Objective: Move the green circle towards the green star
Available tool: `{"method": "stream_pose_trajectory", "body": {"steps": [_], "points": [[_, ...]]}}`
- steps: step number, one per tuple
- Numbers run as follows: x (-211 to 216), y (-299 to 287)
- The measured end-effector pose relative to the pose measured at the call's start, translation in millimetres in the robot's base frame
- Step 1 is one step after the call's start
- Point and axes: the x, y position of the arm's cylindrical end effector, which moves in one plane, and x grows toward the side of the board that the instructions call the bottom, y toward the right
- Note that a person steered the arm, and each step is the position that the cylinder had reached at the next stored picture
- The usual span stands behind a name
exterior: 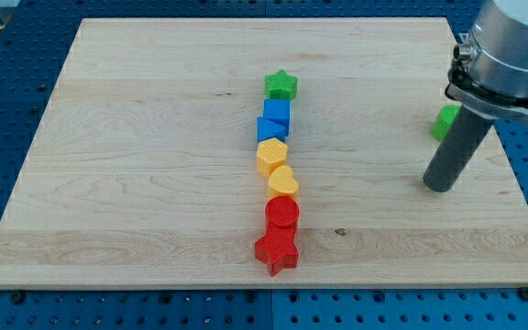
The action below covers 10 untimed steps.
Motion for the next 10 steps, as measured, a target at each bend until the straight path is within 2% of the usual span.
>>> {"method": "stream_pose_trajectory", "body": {"steps": [1,4,5,6,7,8,10], "points": [[-7.7,20.6],[-57.1,20.9],[-45.8,21.5],[-20.8,48.2],[-29.7,74.6],[-64.9,79.5],[-75.9,49.7]]}}
